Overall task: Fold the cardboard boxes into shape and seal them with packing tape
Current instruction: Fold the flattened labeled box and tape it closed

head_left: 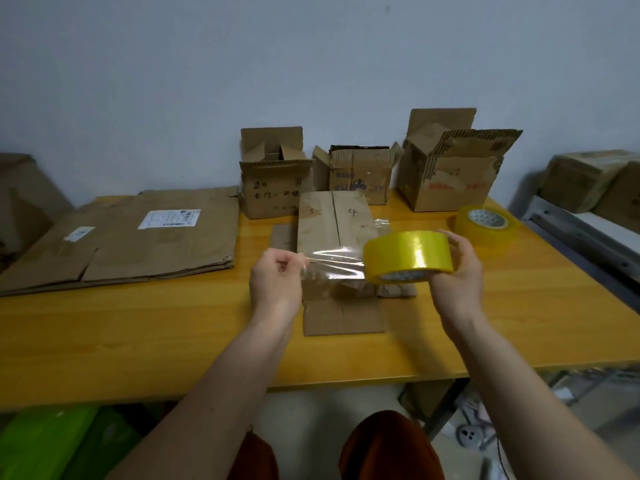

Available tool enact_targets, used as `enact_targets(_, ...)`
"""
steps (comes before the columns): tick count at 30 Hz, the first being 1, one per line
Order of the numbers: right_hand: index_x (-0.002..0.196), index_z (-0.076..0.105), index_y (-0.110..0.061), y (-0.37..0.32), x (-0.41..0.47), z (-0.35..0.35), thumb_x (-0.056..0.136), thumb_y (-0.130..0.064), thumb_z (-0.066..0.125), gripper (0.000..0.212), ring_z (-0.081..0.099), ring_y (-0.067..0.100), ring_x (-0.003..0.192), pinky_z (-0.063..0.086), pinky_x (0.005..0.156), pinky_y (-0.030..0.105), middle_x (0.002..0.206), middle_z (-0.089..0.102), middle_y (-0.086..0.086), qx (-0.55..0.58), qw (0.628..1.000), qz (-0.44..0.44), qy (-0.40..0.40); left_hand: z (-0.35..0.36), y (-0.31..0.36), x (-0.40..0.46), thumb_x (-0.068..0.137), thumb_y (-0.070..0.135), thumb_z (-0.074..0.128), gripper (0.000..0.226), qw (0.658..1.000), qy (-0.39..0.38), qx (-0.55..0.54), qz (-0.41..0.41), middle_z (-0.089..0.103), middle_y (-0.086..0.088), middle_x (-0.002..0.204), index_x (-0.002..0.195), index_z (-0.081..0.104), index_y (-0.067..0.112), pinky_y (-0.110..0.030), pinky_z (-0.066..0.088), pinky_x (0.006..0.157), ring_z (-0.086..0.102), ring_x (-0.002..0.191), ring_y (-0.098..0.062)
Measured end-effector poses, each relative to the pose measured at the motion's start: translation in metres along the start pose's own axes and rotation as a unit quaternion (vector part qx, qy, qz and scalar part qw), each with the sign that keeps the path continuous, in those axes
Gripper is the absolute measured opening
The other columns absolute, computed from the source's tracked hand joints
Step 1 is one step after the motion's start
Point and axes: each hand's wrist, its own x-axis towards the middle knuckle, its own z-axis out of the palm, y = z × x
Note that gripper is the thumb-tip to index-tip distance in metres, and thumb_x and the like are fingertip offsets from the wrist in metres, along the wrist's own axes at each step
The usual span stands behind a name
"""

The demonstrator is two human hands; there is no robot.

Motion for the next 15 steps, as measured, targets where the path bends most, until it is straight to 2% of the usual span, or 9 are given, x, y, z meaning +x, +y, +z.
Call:
enact_targets(2, 0.110, 0.058, -0.017, 0.006, -0.002, 0.003, 0.081, 0.009, 0.061, 0.040, 0.057, 0.015, 0.095, 0.046, 0.071, 0.025, 0.099, 0.062, -0.004, 0.047, 0.998, 0.021, 0.028, 0.001, -0.004, -0.001, 0.094, 0.024, 0.057, 0.011, 0.998, -0.047, -0.009, -0.038, 0.060, 0.005, 0.089, 0.084, 0.059, 0.023, -0.024, 0.045, 0.069, 0.056, 0.083, -0.011)
enact_targets(3, 0.103, 0.062, -0.017, 0.008, -0.005, 0.006, 0.083, 0.006, 0.059, 0.031, 0.056, 0.015, 0.088, 0.044, 0.067, 0.025, 0.091, 0.063, -0.006, 0.075, 0.996, 0.029, 0.033, 0.003, -0.005, -0.002, 0.095, 0.025, 0.056, 0.009, 0.996, -0.066, -0.030, -0.061, 0.060, 0.003, 0.089, 0.089, 0.060, 0.021, -0.026, 0.048, 0.074, 0.056, 0.084, -0.012)
enact_targets(5, 0.083, 0.060, -0.024, 0.010, -0.008, 0.008, 0.084, 0.009, 0.055, 0.034, 0.053, 0.013, 0.076, 0.042, 0.063, 0.027, 0.075, 0.059, -0.010, 0.099, 0.995, 0.028, 0.009, 0.003, -0.008, -0.004, 0.096, 0.023, 0.056, 0.009, 0.991, -0.079, -0.070, -0.088, 0.059, 0.002, 0.084, 0.094, 0.061, 0.016, -0.029, 0.050, 0.079, 0.055, 0.078, -0.012)
enact_targets(6, 0.083, 0.058, -0.024, 0.012, -0.008, 0.007, 0.082, 0.012, 0.054, 0.037, 0.053, 0.014, 0.075, 0.044, 0.063, 0.030, 0.076, 0.058, -0.009, 0.085, 0.996, 0.025, -0.016, 0.002, -0.010, -0.003, 0.095, 0.022, 0.056, 0.009, 0.991, -0.076, -0.073, -0.087, 0.058, 0.002, 0.079, 0.092, 0.061, 0.015, -0.028, 0.049, 0.077, 0.054, 0.074, -0.012)
enact_targets(8, 0.094, 0.053, -0.020, 0.015, -0.005, -0.003, 0.076, 0.016, 0.055, 0.041, 0.055, 0.019, 0.082, 0.045, 0.063, 0.031, 0.083, 0.056, -0.006, -0.019, 0.999, -0.008, -0.045, -0.004, -0.017, 0.000, 0.094, 0.020, 0.058, 0.009, 0.994, -0.065, -0.044, -0.078, 0.059, 0.003, 0.074, 0.088, 0.062, 0.014, -0.025, 0.044, 0.070, 0.053, 0.072, -0.011)
enact_targets(10, 0.101, 0.046, -0.019, 0.018, 0.002, -0.016, 0.071, 0.017, 0.056, 0.048, 0.052, 0.021, 0.083, 0.040, 0.058, 0.031, 0.083, 0.051, -0.007, -0.155, 0.986, -0.056, -0.024, -0.010, -0.025, 0.002, 0.094, 0.019, 0.059, 0.009, 0.995, -0.045, -0.012, -0.086, 0.061, 0.003, 0.076, 0.086, 0.062, 0.014, -0.025, 0.041, 0.069, 0.053, 0.072, -0.010)
enact_targets(12, 0.108, 0.045, -0.022, 0.022, 0.005, -0.023, 0.069, 0.017, 0.055, 0.056, 0.048, 0.020, 0.085, 0.038, 0.061, 0.032, 0.090, 0.050, -0.004, -0.235, 0.969, -0.069, -0.006, -0.013, -0.030, 0.004, 0.094, 0.019, 0.059, 0.009, 0.994, -0.036, -0.007, -0.107, 0.061, 0.003, 0.079, 0.087, 0.061, 0.014, -0.028, 0.043, 0.074, 0.052, 0.074, -0.009)
enact_targets(13, 0.112, 0.047, -0.022, 0.025, 0.006, -0.023, 0.070, 0.017, 0.056, 0.059, 0.048, 0.018, 0.088, 0.039, 0.062, 0.031, 0.097, 0.051, -0.003, -0.227, 0.972, -0.055, 0.000, -0.014, -0.032, 0.006, 0.094, 0.019, 0.059, 0.008, 0.993, -0.038, -0.012, -0.114, 0.061, 0.003, 0.080, 0.087, 0.061, 0.015, -0.029, 0.045, 0.079, 0.053, 0.075, -0.010)
enact_targets(15, 0.120, 0.052, -0.020, 0.027, 0.007, -0.020, 0.075, 0.015, 0.059, 0.057, 0.050, 0.015, 0.095, 0.042, 0.061, 0.023, 0.106, 0.053, -0.002, -0.114, 0.993, 0.003, 0.016, -0.014, -0.034, 0.011, 0.095, 0.019, 0.058, 0.009, 0.991, -0.047, -0.030, -0.119, 0.060, 0.002, 0.080, 0.088, 0.062, 0.015, -0.030, 0.046, 0.081, 0.054, 0.076, -0.012)
